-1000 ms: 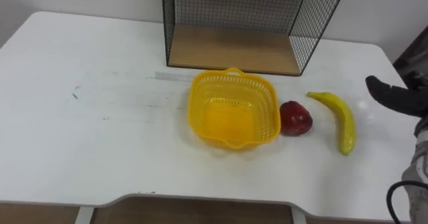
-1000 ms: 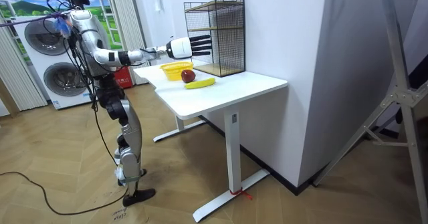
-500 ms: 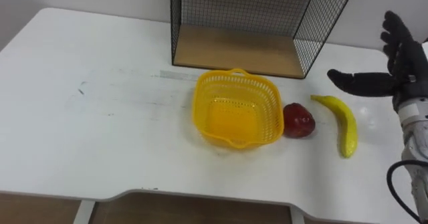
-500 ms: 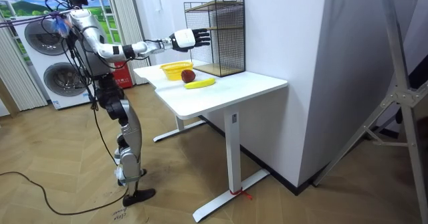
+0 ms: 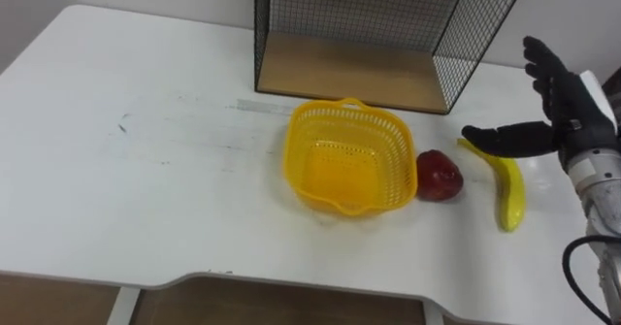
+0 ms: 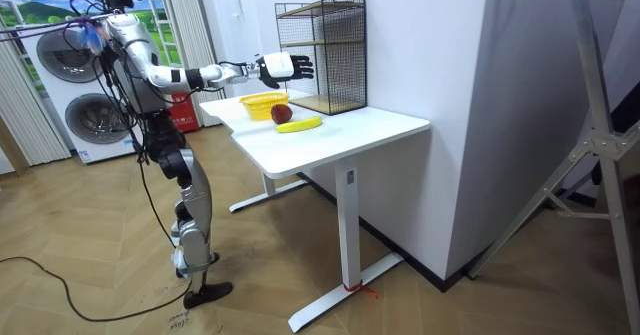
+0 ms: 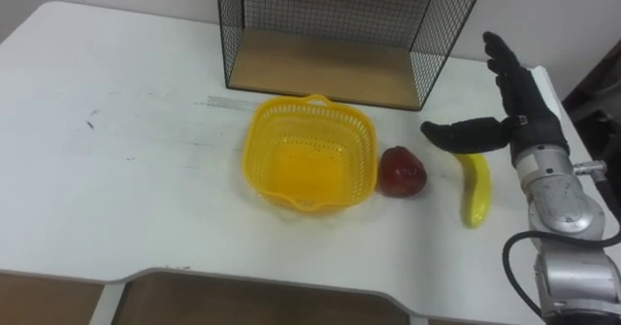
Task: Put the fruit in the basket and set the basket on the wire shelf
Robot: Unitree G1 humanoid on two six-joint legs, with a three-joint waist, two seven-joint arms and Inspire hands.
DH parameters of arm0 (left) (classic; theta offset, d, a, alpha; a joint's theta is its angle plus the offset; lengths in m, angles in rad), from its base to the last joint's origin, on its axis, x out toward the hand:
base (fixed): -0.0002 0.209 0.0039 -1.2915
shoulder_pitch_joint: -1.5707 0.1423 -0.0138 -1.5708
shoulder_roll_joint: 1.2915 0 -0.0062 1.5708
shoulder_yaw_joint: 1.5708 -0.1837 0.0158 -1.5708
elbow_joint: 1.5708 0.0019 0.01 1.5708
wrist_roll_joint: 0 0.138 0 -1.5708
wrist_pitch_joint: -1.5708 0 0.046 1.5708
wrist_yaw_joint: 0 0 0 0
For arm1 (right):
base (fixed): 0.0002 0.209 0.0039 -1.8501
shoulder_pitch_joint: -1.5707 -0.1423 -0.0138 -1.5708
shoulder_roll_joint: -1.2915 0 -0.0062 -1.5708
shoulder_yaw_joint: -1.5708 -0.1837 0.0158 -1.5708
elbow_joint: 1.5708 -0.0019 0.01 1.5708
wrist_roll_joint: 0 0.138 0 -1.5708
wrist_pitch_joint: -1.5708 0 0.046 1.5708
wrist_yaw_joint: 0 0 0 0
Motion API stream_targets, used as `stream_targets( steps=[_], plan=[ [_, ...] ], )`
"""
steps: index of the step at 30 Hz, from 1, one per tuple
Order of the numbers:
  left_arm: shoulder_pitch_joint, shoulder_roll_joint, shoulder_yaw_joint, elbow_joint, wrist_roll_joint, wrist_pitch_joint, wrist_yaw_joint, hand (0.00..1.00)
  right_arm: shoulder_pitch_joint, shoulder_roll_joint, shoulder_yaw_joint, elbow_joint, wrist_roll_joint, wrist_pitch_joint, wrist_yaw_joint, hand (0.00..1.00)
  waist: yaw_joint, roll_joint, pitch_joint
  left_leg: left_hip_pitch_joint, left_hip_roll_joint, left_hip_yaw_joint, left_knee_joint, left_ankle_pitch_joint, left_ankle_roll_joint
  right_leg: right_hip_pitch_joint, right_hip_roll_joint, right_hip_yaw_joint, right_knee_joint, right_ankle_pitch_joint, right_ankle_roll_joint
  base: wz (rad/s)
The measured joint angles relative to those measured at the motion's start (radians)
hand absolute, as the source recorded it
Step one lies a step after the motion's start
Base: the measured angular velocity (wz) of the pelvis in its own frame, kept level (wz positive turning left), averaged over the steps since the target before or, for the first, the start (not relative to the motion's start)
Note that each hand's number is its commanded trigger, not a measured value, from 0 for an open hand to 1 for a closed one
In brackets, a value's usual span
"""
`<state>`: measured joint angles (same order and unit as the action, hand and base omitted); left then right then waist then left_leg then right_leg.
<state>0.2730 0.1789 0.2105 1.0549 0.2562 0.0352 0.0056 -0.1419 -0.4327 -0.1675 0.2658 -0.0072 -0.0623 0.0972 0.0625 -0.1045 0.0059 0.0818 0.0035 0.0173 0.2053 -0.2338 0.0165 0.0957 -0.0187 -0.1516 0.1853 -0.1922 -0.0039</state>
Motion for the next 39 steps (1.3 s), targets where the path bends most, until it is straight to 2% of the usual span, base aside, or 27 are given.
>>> stream_targets(
  steps=[12, 23, 28, 39],
  plan=[
    [0.002, 0.006, -0.037, 0.028, 0.000, 0.002, -0.016, 0.00, 0.018, -0.001, 0.037, 0.019, -0.003, 0.000, 0.037, 0.00, -0.003, 0.011, 0.0020, -0.002, -0.001, -0.013, 0.009, 0.000, 0.000, 0.011, -0.002, -0.016, 0.000, 0.000, 0.000, 0.04],
    [-0.015, 0.037, -0.089, 0.027, 0.000, 0.011, -0.018, 0.00, 0.030, -0.001, 0.150, 0.028, -0.002, 0.037, 0.072, 0.00, -0.002, -0.001, -0.0059, 0.003, -0.001, -0.012, 0.017, 0.000, 0.000, 0.020, -0.003, -0.023, 0.000, 0.000, 0.000, 0.01],
    [-0.018, 0.037, -0.097, 0.026, 0.000, 0.028, -0.020, 0.00, 0.047, -0.001, 0.153, 0.028, -0.009, 0.047, 0.098, 0.00, -0.001, 0.001, -0.0048, 0.008, -0.001, -0.016, 0.018, 0.000, 0.000, 0.026, -0.004, -0.027, 0.001, 0.000, 0.000, 0.02],
    [-0.020, 0.036, -0.114, 0.024, 0.000, 0.030, -0.025, 0.00, 0.047, -0.001, 0.159, 0.028, -0.040, 0.055, 0.118, 0.00, -0.001, 0.004, -0.0027, 0.007, -0.002, -0.018, 0.017, 0.000, 0.000, 0.028, -0.004, -0.030, 0.002, 0.000, 0.000, 0.00]
  ],
)
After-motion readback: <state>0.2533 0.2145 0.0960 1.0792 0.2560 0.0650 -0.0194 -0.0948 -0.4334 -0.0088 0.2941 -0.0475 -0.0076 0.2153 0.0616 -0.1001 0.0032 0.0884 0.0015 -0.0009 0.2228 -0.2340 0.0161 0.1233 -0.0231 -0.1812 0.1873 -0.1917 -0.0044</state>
